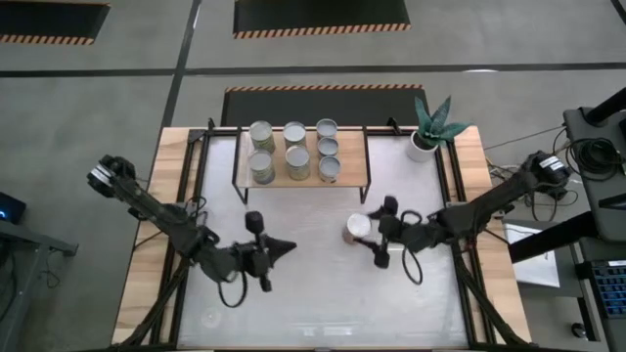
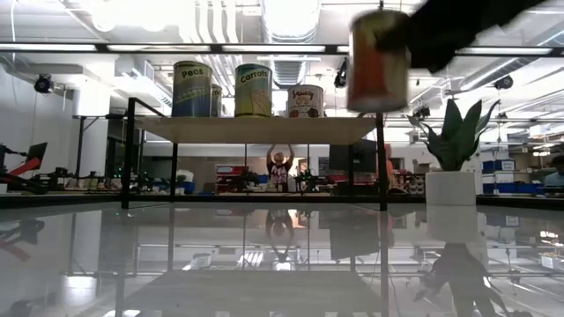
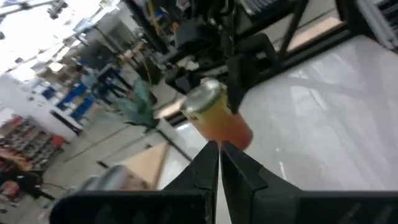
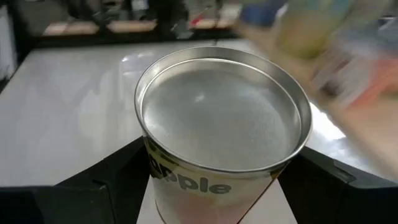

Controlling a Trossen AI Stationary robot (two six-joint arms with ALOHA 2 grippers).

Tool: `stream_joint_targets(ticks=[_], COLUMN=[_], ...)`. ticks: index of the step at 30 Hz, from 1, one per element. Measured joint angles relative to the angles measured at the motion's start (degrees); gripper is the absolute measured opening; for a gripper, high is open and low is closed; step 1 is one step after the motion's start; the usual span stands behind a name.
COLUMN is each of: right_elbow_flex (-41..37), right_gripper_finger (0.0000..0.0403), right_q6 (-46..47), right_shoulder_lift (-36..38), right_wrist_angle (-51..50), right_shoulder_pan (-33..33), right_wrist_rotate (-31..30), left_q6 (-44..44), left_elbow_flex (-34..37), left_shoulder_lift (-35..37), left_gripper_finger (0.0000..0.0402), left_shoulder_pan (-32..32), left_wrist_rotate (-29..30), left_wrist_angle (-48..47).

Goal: Pick and place cans onto a shelf
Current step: Put the canned pineapple on the shelf

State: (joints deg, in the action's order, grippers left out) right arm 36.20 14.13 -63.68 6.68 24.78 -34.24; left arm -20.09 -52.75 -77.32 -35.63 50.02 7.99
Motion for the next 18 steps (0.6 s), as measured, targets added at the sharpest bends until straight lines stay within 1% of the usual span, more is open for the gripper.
stream_joint_targets(ticks=[4, 8, 10, 15, 18], right_elbow_flex=[7.6, 12.2, 13.82, 15.6, 15.76], right_gripper_finger=[0.0291, 0.0291, 0.0291, 0.0292, 0.0292], right_q6=[-1.78, -3.05, -3.69, -5.2, -6.37], right_shoulder_lift=[4.0, 6.85, 7.35, 6.52, 5.58], right_wrist_angle=[-9.38, -14.17, -15.87, -18.43, -18.48], right_shoulder_pan=[-5.21, -11.77, -15.12, -23.01, -26.43], right_wrist_rotate=[-0.14, 1.07, 2.18, 7.61, 7.71], left_q6=[-2.85, -2.91, -2.42, -1.33, -1.53], left_elbow_flex=[0.98, 1.47, 2.07, 4.5, 4.89], left_shoulder_lift=[5.29, 9.11, 10.46, 12.46, 12.76], left_gripper_finger=[0.0, 0.0, 0.0, 0.0, 0.0], left_shoulder_pan=[0.42, 0.48, 0.48, 0.48, 0.48], left_wrist_rotate=[1.74, 3.68, 4.03, 4.02, 4.02], left_wrist_angle=[-1.42, -3.43, -3.93, -4.03, -4.57])
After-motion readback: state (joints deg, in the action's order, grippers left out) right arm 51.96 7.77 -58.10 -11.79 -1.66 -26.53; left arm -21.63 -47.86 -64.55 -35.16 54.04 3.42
